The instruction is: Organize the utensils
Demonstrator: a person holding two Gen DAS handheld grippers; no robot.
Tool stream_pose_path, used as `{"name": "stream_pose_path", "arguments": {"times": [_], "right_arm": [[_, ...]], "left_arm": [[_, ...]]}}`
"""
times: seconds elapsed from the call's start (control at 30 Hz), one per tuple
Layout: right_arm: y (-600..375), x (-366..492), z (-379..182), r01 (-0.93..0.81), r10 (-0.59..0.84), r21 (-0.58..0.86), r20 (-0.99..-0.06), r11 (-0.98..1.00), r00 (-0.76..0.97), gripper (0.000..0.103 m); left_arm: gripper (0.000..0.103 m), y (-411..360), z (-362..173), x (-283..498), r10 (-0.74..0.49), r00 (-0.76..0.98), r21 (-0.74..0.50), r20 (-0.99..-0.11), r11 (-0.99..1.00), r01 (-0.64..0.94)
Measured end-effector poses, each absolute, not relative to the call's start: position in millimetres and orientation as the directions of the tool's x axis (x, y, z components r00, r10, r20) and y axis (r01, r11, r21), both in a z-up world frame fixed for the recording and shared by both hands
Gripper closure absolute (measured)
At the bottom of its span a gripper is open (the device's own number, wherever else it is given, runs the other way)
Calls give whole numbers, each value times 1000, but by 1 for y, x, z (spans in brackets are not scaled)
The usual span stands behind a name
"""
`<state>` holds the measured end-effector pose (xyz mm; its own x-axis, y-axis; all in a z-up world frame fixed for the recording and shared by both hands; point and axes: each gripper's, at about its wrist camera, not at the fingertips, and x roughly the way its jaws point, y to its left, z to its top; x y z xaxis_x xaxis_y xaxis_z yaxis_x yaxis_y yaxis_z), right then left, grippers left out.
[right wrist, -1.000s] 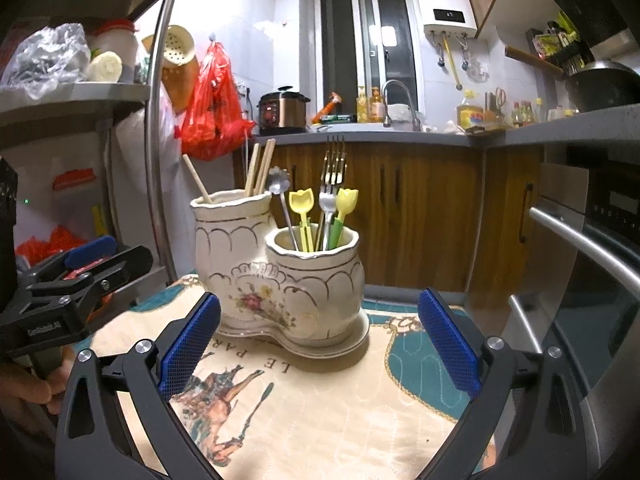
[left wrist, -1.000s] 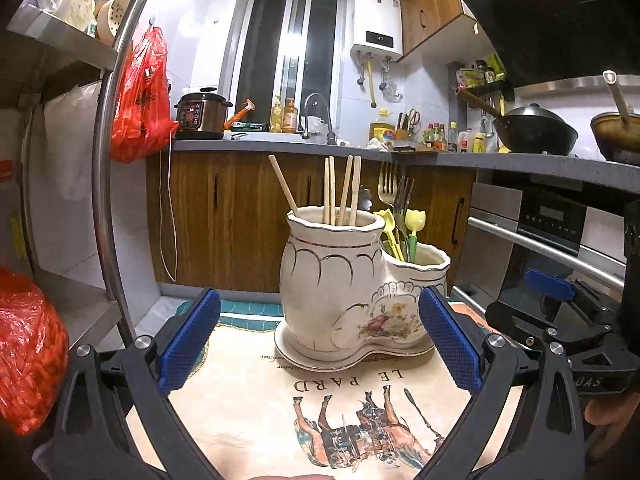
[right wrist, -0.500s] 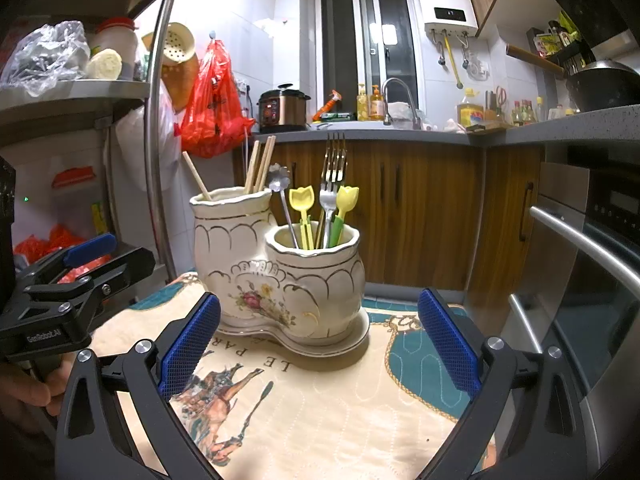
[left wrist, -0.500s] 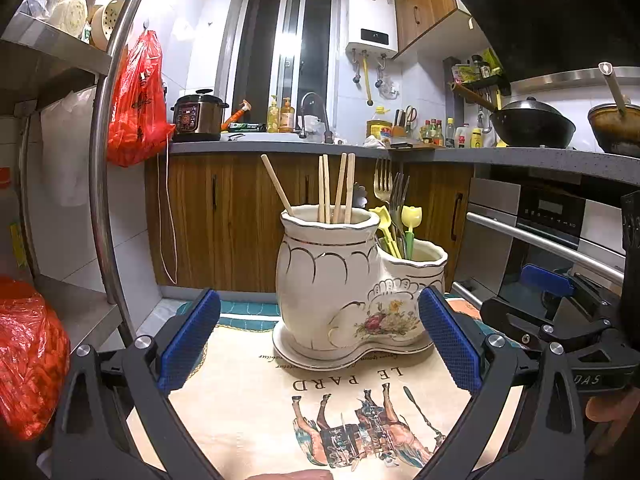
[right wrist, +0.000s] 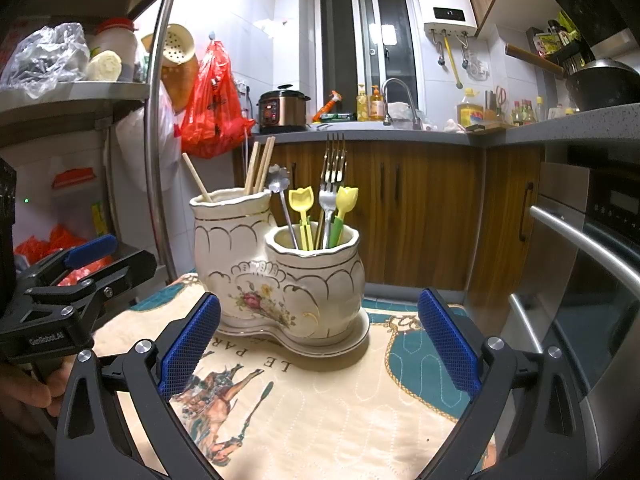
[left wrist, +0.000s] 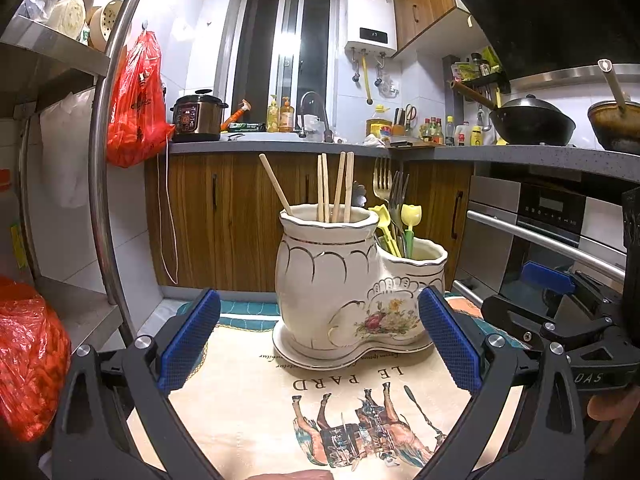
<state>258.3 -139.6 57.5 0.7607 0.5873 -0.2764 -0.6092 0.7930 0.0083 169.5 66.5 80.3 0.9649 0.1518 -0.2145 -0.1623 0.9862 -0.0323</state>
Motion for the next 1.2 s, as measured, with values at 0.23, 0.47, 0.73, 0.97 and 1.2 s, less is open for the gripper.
{"name": "stream_pose_path", "arguments": {"times": [0.23, 0.47, 0.73, 0.97, 1.2], "right_arm": [[-140, 258, 57, -609, 587, 9, -277, 793, 761, 5], [-139, 259, 57, -609, 587, 10, -277, 793, 761, 5], [-139, 258, 57, -611, 589, 10, -278, 792, 759, 5], [-139, 259, 57, -611, 589, 11, -277, 792, 759, 5], [-139, 258, 57, -610, 589, 10, -278, 792, 759, 5]], "left_arm": [[5, 67, 79, 170, 149, 964, -32, -220, 987, -160], [5, 68, 78, 170, 149, 964, -31, -221, 987, -160], [5, 68, 78, 170, 150, 963, -30, -222, 987, -160], [5, 68, 78, 171, 150, 963, -24, -222, 987, -160], [5, 68, 78, 171, 148, 964, -25, -222, 987, -158]]}}
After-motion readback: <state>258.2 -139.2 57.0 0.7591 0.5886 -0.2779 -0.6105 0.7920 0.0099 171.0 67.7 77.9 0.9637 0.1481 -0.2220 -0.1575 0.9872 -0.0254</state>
